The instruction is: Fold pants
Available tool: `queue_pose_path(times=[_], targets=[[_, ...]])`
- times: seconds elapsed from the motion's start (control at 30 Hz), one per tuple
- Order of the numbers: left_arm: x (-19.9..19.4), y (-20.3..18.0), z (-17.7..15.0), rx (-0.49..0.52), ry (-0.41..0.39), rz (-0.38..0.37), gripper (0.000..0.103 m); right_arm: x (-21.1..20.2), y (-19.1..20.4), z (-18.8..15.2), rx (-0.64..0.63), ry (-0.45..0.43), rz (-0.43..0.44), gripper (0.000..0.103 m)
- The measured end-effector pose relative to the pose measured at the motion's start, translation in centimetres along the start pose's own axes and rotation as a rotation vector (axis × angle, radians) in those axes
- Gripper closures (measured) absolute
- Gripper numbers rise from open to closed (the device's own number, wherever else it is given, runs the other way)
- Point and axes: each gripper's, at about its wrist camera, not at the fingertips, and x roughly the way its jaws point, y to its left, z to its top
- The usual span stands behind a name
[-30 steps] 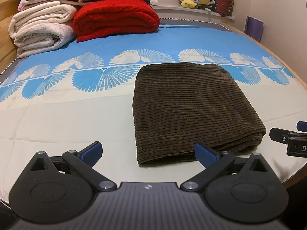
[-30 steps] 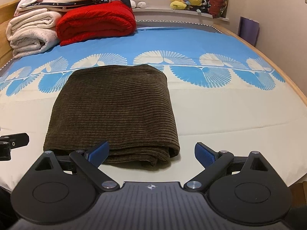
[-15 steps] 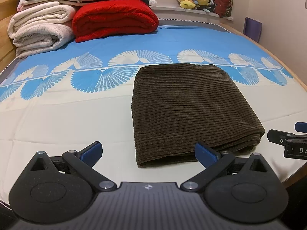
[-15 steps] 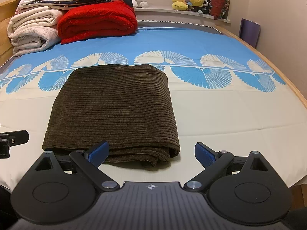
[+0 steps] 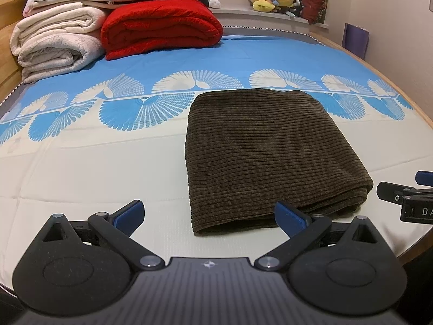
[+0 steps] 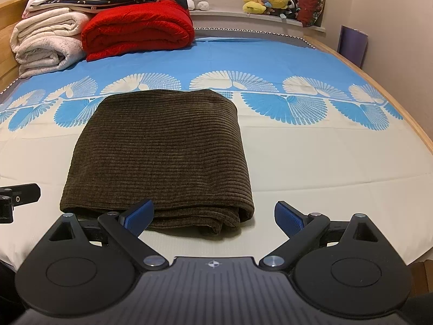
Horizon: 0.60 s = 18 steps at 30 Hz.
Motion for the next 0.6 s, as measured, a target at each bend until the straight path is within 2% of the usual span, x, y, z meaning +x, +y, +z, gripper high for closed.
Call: queue_pose_path(times=[0.6], targets=[[-0.04,-0.17,-0.15,0.009,-0.004,-0.014,0.0,0.01,0.02,0.0,0.001,0.001,0.001,0.007]])
